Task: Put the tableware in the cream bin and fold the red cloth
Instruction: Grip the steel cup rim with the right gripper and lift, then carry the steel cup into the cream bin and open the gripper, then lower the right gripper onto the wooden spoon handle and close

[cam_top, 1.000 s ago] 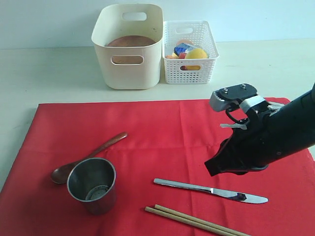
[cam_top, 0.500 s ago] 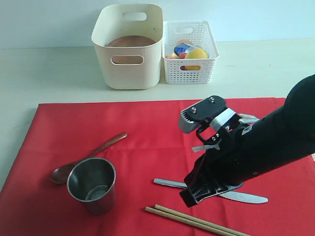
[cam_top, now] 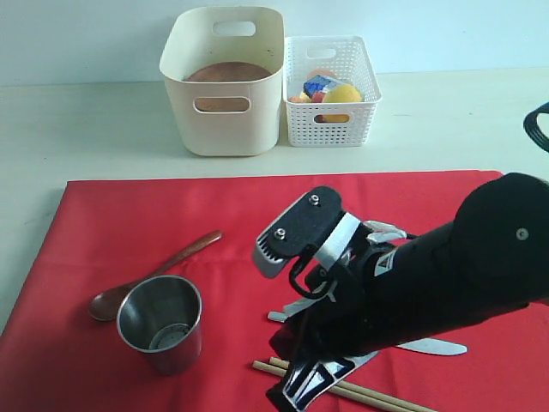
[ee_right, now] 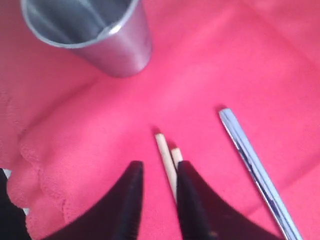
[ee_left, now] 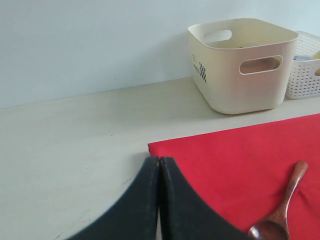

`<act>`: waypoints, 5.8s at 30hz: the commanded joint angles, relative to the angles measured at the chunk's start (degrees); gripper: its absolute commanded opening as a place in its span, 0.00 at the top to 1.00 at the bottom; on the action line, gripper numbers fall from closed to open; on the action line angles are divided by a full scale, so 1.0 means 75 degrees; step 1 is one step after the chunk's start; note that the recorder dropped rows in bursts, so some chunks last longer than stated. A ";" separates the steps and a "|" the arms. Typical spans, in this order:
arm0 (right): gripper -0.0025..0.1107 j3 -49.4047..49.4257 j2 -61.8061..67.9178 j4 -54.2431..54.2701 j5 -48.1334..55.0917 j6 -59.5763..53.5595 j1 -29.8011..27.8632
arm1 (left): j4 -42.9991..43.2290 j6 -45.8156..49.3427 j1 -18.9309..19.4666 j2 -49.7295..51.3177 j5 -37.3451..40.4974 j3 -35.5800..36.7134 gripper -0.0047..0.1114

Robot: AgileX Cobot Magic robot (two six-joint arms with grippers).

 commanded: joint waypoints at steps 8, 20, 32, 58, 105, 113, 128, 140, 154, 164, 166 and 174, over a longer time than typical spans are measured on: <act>0.42 -0.1321 0.0291 -0.0030 -0.0057 -0.0046 0.0126 | 0.0001 -0.0002 0.0004 -0.0051 -0.0016 0.0025 0.94; 0.42 -0.3355 0.2426 -0.0099 0.0830 -0.0419 0.0126 | 0.0001 -0.0002 0.0004 -0.0051 -0.0016 0.0025 0.94; 0.58 -0.3697 0.3112 -0.0687 0.0860 -0.0397 0.0126 | 0.0001 -0.0002 0.0004 -0.0051 -0.0016 0.0025 0.94; 0.98 -0.5410 0.1584 -0.0883 -0.0254 -0.0050 -0.1471 | 0.0001 -0.0002 0.0004 -0.0051 -0.0016 0.0025 0.94; 0.38 -0.7337 0.4770 -0.0820 -0.4368 -0.0015 -0.2121 | 0.0001 -0.0002 0.0004 -0.0051 -0.0016 0.0025 0.94; 0.36 -0.7337 0.4079 -0.0820 -0.3056 -0.0015 -0.2121 | 0.0001 -0.0002 0.0004 -0.0051 -0.0016 0.0025 0.94; 0.36 -0.7337 0.2888 -0.0880 0.1721 -0.1212 -0.2100 | 0.0001 -0.0002 0.0004 -0.0051 -0.0016 0.0025 0.94; 0.43 -0.7337 0.3756 -0.0919 0.4345 -0.3205 -0.1154 | 0.0001 -0.0002 0.0004 -0.0051 -0.0016 0.0025 0.94; 0.43 -0.7337 0.4917 -0.2670 0.3399 -0.3412 0.0071 | 0.0001 -0.0002 0.0004 -0.0051 -0.0016 0.0025 0.94; 0.44 -0.7337 0.5704 -0.3346 0.2680 -0.2614 0.0071 | 0.0001 -0.0002 0.0004 -0.0051 -0.0016 0.0025 0.94; 0.54 -0.7337 0.5819 -0.3346 0.2723 -0.2595 0.0071 | 0.0001 -0.0002 0.0004 -0.0051 -0.0016 0.0025 0.94; 0.98 -0.7337 0.5849 -0.3346 0.2842 -0.2397 0.0071 | 0.0001 -0.0002 0.0004 -0.0051 -0.0016 0.0025 0.94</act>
